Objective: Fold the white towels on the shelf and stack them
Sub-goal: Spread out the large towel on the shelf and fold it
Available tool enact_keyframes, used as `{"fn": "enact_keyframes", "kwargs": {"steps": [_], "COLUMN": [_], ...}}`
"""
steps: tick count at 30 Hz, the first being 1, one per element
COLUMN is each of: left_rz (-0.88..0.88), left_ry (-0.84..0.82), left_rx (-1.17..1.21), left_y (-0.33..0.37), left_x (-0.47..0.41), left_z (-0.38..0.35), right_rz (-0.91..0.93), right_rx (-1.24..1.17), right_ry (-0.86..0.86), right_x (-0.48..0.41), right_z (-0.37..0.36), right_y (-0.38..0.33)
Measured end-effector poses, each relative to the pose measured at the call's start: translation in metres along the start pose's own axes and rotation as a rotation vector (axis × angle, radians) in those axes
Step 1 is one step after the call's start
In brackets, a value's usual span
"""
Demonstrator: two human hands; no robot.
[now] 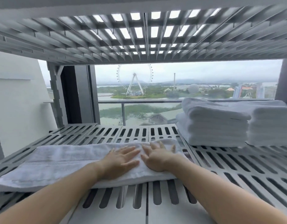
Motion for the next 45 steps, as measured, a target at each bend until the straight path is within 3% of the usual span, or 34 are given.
{"fn": "enact_keyframes", "kwargs": {"steps": [6,11,14,22,26,40,45], "left_rz": [-0.053,-0.033,-0.011,0.006,0.047,0.359,0.443], "left_ry": [-0.001,0.044,0.076,0.015,0.004,-0.021,-0.023], "left_rx": [-0.021,-0.023,0.122,0.208,0.093,0.16,0.053], "left_y": [0.002,0.006,0.021,0.091,0.12,0.143,0.142], "left_x": [0.005,0.004,0.006,-0.003,-0.014,-0.019,-0.015], "left_z": [-0.002,0.008,0.016,0.032,0.039,0.053,0.059], "right_rz": [0.044,0.153,0.181,0.33,0.442,0.693,0.753], "right_rx": [-0.049,-0.521,-0.619,-0.413,-0.327,-0.267,-0.269], "right_ry": [0.045,0.223,0.319,0.214,0.204,0.06,0.048], "right_x": [0.025,0.045,0.053,0.046,0.034,-0.001,0.0], "right_z": [-0.001,0.039,0.064,0.1,0.12,0.106,0.103], "right_y": [-0.001,0.019,0.039,0.077,0.097,0.105,0.105]}}
Point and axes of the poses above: each hand's wrist, its own x-axis away from the middle knuckle, its own z-axis out of the back of the hand, y = z × x, the point moved 7 cm from there along -x, towards the middle knuckle, and after that the axes turned 15 degrees about -x, right-handed, at the moved point
